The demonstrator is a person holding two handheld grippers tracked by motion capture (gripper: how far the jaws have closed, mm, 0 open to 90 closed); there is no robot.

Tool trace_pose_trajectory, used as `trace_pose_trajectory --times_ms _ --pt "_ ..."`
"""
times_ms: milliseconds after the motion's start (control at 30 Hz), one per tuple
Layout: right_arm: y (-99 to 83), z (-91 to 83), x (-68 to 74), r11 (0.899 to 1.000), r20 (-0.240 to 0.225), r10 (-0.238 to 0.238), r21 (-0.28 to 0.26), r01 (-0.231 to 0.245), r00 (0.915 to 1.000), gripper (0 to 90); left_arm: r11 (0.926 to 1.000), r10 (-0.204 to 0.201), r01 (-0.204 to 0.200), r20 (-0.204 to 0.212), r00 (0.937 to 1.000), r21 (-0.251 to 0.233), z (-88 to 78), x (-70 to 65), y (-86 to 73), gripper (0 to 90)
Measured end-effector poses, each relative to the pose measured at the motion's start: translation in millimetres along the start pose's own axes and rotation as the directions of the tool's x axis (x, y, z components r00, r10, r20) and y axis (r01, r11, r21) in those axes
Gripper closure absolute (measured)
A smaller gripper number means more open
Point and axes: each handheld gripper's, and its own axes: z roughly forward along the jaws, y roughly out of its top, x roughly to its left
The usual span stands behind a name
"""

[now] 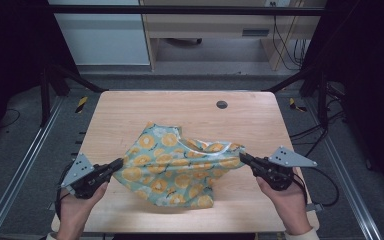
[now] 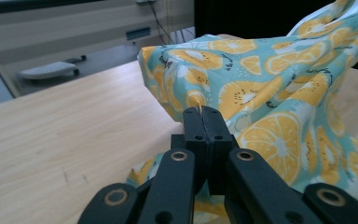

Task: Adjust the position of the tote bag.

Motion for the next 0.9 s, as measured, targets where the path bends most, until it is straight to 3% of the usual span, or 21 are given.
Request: trace_pose_trajectory --times_ms 267,400,667,900 --pt "-20.6 -2.3 1.8 1.000 -0.012 0.018 -0.004 -0.018 0.9998 90.0 0.9981 0.031 -0.032 0.035 0.9989 0.052 -5.1 -11.4 -12.4 90.0" --pt "-39.4 -1.0 1.1 0.999 -0.033 0.028 0.044 -0.026 0.9991 90.0 0.9961 -0.020 0.013 0.086 0.9961 0.087 -2.6 -11.9 -23.0 90.0" --pt "-56.3 0.2 -2.2 0.993 -0.051 0.023 0.115 -0.017 0.9984 90.0 0.9807 0.037 -0.062 0.132 0.9905 0.185 6.9 -16.1 -32.0 90.0" --pt "-63.4 4.5 -2.8 0.986 -0.056 0.019 0.166 -0.010 0.9982 90.0 0.9603 0.069 -0.107 0.152 0.9860 0.258 16.6 -16.7 -38.5 90.0"
